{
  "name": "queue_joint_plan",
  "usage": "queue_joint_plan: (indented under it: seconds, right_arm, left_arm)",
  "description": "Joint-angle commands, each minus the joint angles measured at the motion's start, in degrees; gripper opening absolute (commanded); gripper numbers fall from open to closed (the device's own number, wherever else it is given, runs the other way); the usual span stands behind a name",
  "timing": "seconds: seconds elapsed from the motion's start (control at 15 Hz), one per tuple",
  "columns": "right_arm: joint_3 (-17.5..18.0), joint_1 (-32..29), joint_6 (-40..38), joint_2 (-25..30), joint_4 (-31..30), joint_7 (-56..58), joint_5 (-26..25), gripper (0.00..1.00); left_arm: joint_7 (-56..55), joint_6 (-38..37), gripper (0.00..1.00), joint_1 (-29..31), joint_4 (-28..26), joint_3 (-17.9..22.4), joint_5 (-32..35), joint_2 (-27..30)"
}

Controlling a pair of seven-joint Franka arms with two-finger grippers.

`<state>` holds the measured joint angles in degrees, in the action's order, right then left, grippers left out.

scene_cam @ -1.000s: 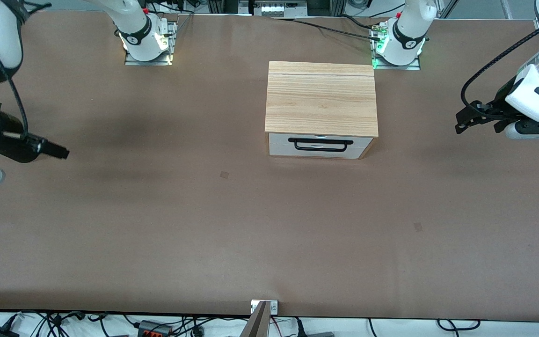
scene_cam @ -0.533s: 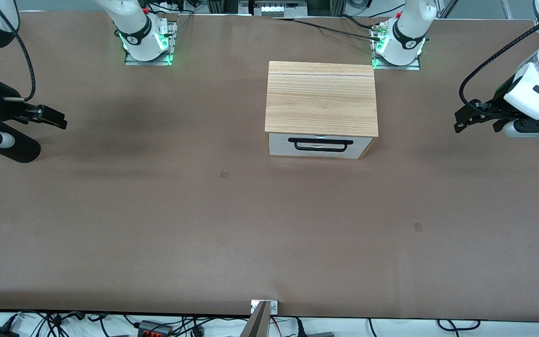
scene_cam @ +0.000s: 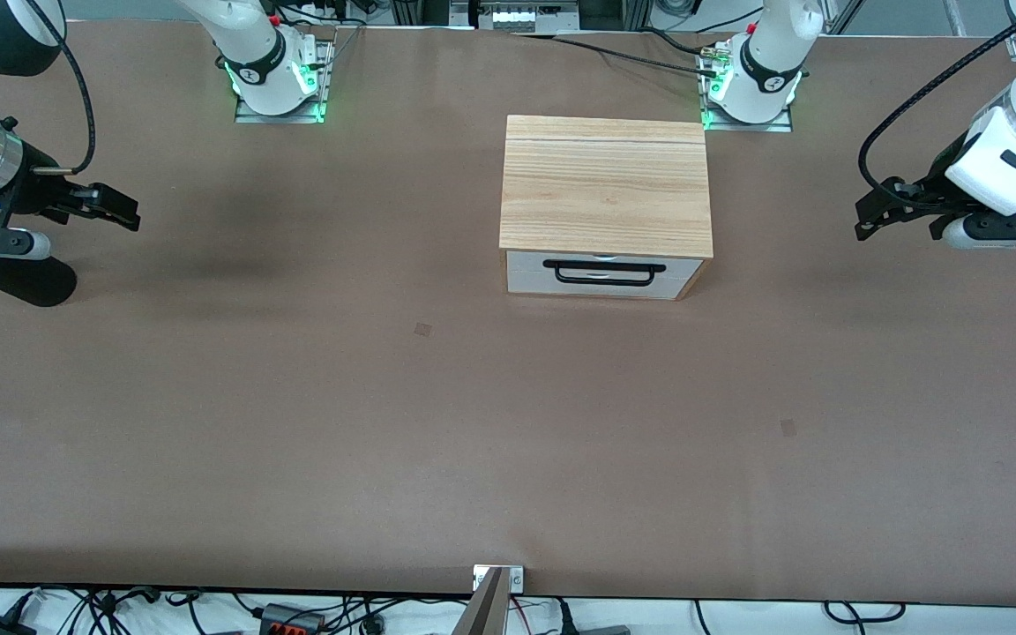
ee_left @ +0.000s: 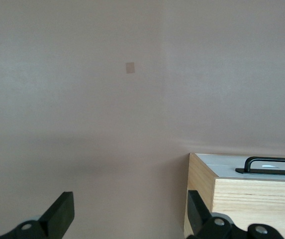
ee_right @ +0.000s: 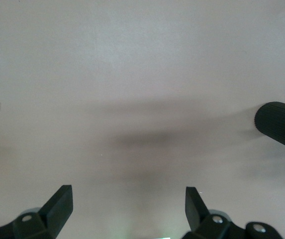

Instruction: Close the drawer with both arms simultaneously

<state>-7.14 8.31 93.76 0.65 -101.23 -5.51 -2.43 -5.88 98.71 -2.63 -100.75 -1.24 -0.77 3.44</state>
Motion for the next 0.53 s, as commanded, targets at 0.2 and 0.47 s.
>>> queue_joint_plan:
  seconds: [0.2,0.47]
  right_arm:
    - [0.5,-0.8,0.5,1.7,-1.2,1.0,-0.8,1.00]
    - [0.5,-0.8,0.8,1.6,-1.2,1.0,-0.8,1.00]
  left_arm:
    - [0.3,-0.9,1.00,-0.8,-0.7,0.6,1.1,1.5]
    - [0.3,-2.0,1.00,-0.8,0.2,0.6,1.3,1.4]
